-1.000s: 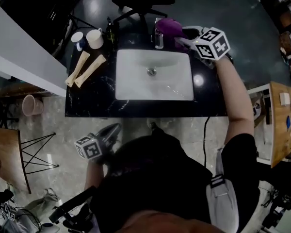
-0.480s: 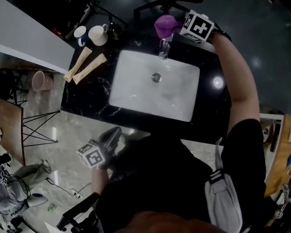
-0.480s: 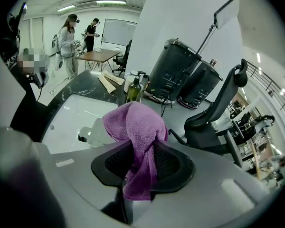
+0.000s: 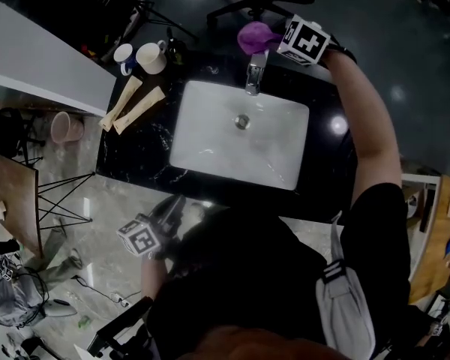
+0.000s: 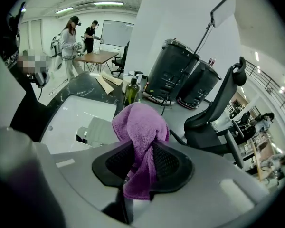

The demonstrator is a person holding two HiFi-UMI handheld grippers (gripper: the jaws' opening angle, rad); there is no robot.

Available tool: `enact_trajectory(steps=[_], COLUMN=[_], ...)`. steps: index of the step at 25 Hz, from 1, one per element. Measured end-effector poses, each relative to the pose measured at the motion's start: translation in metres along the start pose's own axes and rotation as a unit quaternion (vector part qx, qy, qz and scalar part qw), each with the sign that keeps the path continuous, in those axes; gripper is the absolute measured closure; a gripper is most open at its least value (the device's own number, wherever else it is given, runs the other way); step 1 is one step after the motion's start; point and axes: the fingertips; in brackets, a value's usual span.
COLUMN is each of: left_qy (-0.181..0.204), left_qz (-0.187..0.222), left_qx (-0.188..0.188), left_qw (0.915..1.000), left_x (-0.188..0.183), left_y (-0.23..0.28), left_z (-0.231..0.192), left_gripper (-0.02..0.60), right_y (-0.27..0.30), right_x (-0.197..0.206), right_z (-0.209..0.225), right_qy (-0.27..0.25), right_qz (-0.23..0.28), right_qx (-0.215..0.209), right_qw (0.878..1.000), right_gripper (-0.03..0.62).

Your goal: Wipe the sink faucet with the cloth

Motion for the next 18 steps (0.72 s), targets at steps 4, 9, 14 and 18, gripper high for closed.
enact_trajectory(steps=[4,9,14,18], left_qy=[0.009,0.001,-0.005,-0.019], left_qz=[-0.016,-0.018,-0.016,-0.008], left_qx=[0.009,0.008,-0.004,-0.027], left_qw=[0.9998,0.9998,0.9998,0.9994], left_x=[-0.004,-0.008,-0.003,0.002], left_y=[0.004,-0.001,0.0,0.002], left_z=[0.0,-0.006,-0.005,-0.005], left_gripper=[0.581,0.581,0.581,0.581], right_y=[-0.03,-0.053,-0.042,-0.003], right_x=[-0.016,-0.015,0.016,0.026], right_z=[-0.058,-0.102,-0.013,0.024], right_qy=[-0.015,-0.008,0.078,0.053], right_qz=[0.054,0.098,0.11,0.082], right_qx=[0.003,0.009,0.059,0.05], right_qw=[0.998,0.995,0.989,0.994], right_gripper=[0.474,0.473,0.473,0.471])
Point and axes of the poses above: the fingertips, and each gripper's own axes: y forward along the fingers, z to its right, x out of its underside, and after that the axes turned 8 degrees about -y, right-handed
